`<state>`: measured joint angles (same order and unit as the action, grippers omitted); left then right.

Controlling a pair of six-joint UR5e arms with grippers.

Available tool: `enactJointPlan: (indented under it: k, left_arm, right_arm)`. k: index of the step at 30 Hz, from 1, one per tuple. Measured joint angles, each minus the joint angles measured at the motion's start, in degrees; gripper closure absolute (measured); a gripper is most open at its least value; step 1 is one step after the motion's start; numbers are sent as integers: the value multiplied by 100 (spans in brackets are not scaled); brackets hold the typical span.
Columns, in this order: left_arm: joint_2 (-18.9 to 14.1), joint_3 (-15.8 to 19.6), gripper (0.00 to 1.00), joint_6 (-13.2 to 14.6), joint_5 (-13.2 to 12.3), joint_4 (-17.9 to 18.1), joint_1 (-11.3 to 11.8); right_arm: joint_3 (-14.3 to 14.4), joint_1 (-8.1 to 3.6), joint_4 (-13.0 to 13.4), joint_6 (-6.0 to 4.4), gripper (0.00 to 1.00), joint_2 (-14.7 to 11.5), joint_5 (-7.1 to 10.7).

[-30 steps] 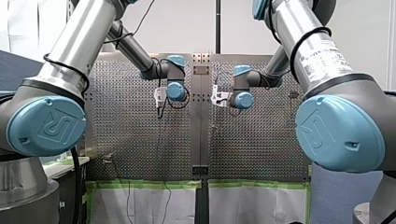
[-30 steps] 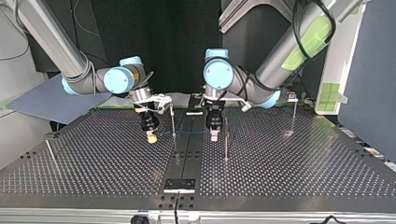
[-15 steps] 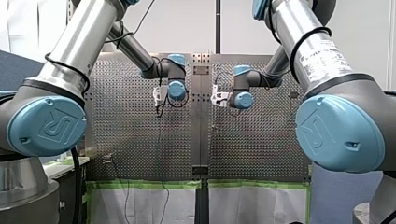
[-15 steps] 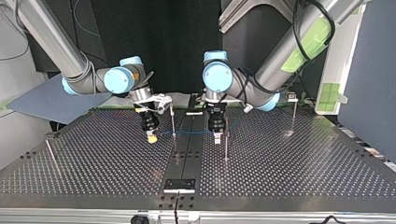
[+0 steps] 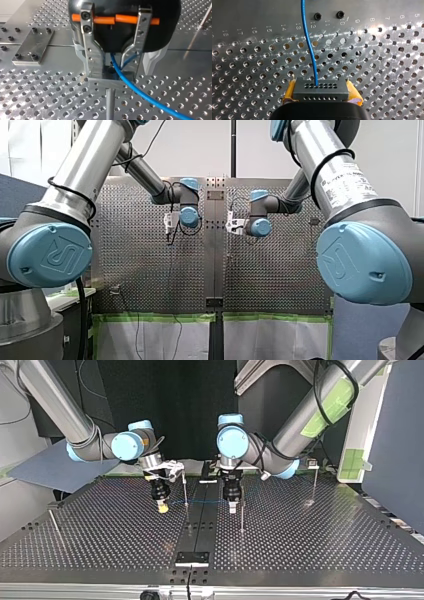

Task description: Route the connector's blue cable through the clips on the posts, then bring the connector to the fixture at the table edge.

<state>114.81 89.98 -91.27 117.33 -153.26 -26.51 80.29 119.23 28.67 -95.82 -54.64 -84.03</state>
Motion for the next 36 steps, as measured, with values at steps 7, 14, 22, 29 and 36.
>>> enactJointPlan:
  k: [7, 14, 22, 29, 36]
  left_arm:
    - [0, 0, 0, 2, 9, -32, -75]
    - [0, 0, 0, -85, 11, -96, -200]
    - [0, 0, 0, -115, 156, -74, -333]
    - [0, 0, 0, -121, 443, 3, -337]
    - [0, 0, 0, -102, 558, 77, -324]
  right_arm:
    - [0, 0, 2, 0, 100, 0, 0]
    - [0, -3, 8, 0, 100, 0, 0]
    - [0, -14, 3, 0, 100, 0, -1]
    - [1, -19, 3, 0, 100, 0, 0]
    - [1, -23, 7, 0, 100, 0, 0]
